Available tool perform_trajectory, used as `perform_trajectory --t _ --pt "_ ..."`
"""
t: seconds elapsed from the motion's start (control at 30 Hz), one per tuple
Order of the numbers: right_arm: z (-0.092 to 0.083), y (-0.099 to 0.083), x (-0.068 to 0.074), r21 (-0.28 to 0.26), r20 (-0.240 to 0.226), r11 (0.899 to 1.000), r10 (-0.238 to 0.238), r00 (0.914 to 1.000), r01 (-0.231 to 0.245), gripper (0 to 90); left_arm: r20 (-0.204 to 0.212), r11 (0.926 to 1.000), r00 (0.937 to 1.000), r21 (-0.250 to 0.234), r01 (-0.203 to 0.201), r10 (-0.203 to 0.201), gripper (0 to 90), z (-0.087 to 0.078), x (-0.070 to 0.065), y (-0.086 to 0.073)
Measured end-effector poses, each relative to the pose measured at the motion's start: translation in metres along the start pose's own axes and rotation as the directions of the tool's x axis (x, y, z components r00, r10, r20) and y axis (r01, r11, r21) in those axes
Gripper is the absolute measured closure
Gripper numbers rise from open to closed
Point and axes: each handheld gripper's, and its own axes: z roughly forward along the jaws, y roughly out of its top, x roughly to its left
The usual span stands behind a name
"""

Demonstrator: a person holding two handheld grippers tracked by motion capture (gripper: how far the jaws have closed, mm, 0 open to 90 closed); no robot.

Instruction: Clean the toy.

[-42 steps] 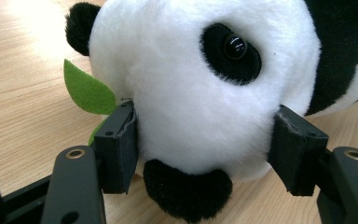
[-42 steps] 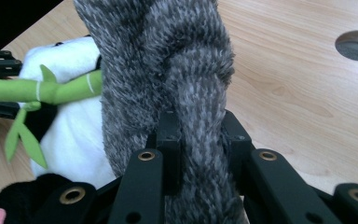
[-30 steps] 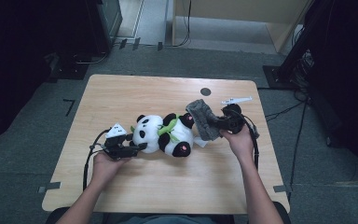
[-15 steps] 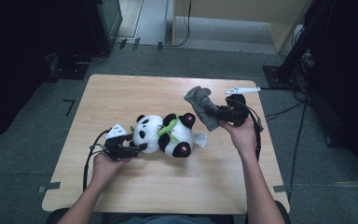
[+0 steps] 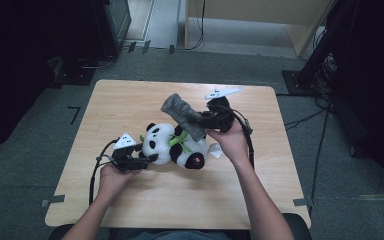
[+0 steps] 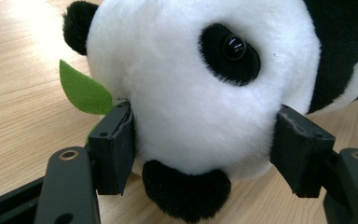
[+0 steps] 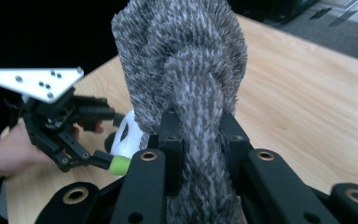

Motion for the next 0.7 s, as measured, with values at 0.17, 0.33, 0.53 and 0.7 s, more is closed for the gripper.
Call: perform_trajectory --t 0.17,0.33,0.53,0.7 --pt "0.021 -0.007 -0.008 0.065 0.021 0.998 0.009 0.9997 -0.011 76.1 0.002 1.0000 1.0000 -0.002 0.001 -0.001 28.1 0.000 0.000 0.000" --pt "0.026 -0.017 -0.021 0.088 0.045 0.995 0.045 0.9980 -0.049 75.9 0.005 1.0000 1.0000 -0.003 0.008 -0.008 26.0 0.001 0.000 0.000" --pt "0.013 -0.021 -0.031 0.078 0.068 0.994 0.070 0.9952 -0.075 75.8 0.004 0.9999 0.9999 -0.001 0.014 -0.014 25.5 0.001 0.000 0.000" --pt "0.002 -0.026 -0.038 0.065 0.080 0.994 0.084 0.9932 -0.090 75.2 0.008 0.9997 0.9997 -0.003 0.024 -0.024 24.9 0.001 0.001 0.000"
